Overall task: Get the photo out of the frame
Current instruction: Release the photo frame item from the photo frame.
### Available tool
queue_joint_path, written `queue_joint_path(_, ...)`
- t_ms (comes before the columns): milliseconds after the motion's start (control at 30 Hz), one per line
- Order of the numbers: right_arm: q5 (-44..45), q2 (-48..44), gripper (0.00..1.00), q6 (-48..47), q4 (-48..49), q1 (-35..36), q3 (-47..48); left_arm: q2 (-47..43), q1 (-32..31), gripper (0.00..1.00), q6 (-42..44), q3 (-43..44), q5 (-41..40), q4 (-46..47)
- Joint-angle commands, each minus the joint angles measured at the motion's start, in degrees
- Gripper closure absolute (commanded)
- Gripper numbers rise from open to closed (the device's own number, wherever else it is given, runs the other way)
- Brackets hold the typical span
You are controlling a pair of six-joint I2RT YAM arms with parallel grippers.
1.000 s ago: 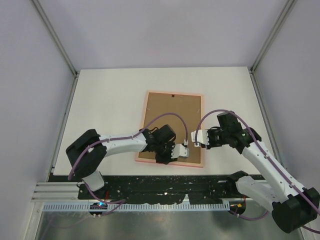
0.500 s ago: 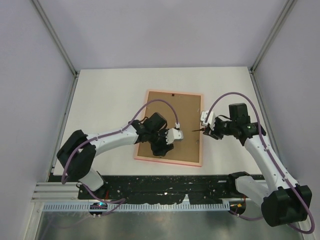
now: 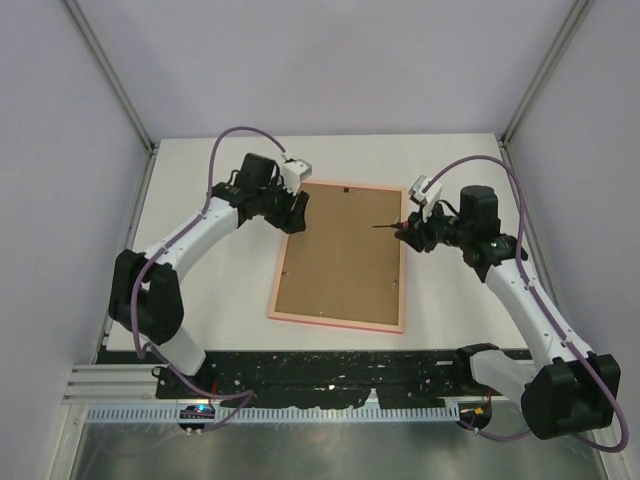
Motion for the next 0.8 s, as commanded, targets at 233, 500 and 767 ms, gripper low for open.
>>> queue_joint_path(233, 3.9, 5.8, 0.92, 14.1, 12.1, 2.0, 8.4, 13.9, 9.2, 0.46, -14.8, 7.6, 4.1, -5.2)
queue_joint_path(500, 6.7, 13.5, 0.92, 16.0, 14.6, 8.8, 13.8, 15.9, 10.9, 0.46, -19.6, 5.5, 2.6, -4.0)
queue_joint_path(767, 9.1, 27.6, 0.92, 21.9, 14.6, 11.9, 26.0, 16.8, 12.1, 0.46, -22.9, 1.5, 4.4, -1.1)
